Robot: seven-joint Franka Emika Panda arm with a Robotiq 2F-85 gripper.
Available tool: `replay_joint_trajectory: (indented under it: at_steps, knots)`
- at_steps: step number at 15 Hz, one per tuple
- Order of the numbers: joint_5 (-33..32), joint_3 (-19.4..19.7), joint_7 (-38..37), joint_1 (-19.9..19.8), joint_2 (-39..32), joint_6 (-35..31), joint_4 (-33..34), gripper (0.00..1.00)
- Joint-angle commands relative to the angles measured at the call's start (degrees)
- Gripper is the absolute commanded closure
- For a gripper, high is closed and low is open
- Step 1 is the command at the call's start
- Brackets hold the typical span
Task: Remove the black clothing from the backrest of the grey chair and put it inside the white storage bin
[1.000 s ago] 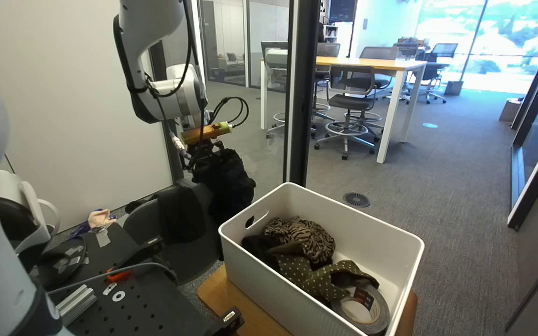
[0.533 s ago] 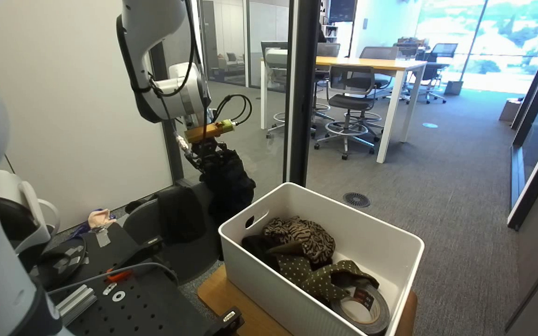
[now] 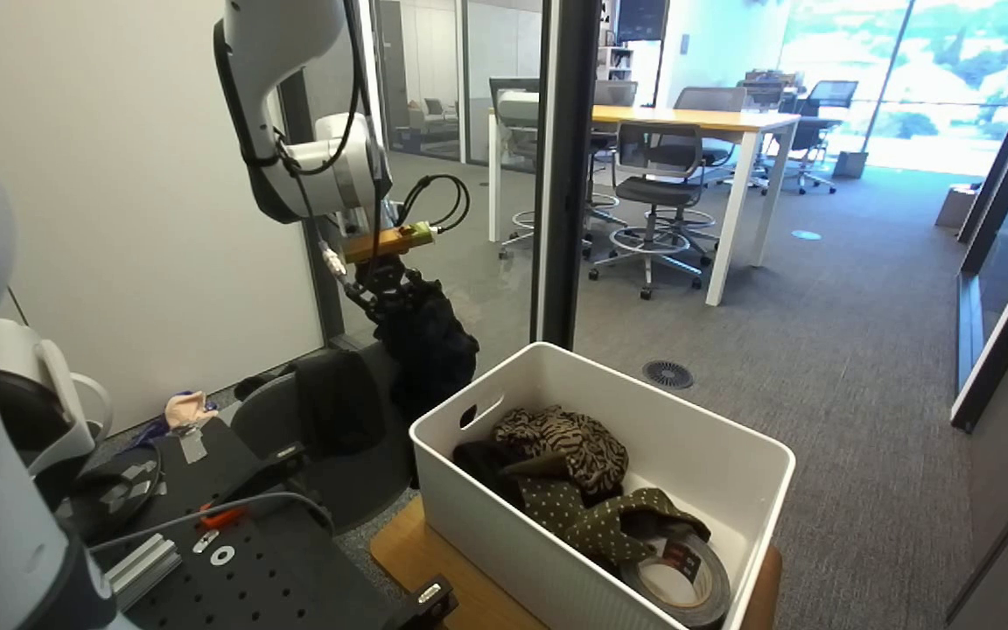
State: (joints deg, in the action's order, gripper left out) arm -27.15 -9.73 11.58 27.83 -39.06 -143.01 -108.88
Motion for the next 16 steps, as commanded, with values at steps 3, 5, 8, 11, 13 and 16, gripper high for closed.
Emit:
replay_joint_trajectory:
  at_steps: [3,5,8,11,13,16]
  knots:
    - [0.4,0.3,-1.7,-2.0,8.4,7.8,-6.2,0.89]
    - [0.3,0.4,-2.0,-3.3,12.7,11.2,-9.4,0.89]
    - [0.0,0.5,-3.0,-5.7,20.6,14.4,-14.9,0.89]
    - [0.3,0.4,-4.2,-8.5,28.7,17.2,-19.8,0.89]
    - [0.1,0.6,-5.4,-10.4,34.4,18.8,-22.9,0.89]
    - [-0.2,1.1,-7.5,-13.4,43.1,21.2,-26.9,0.89]
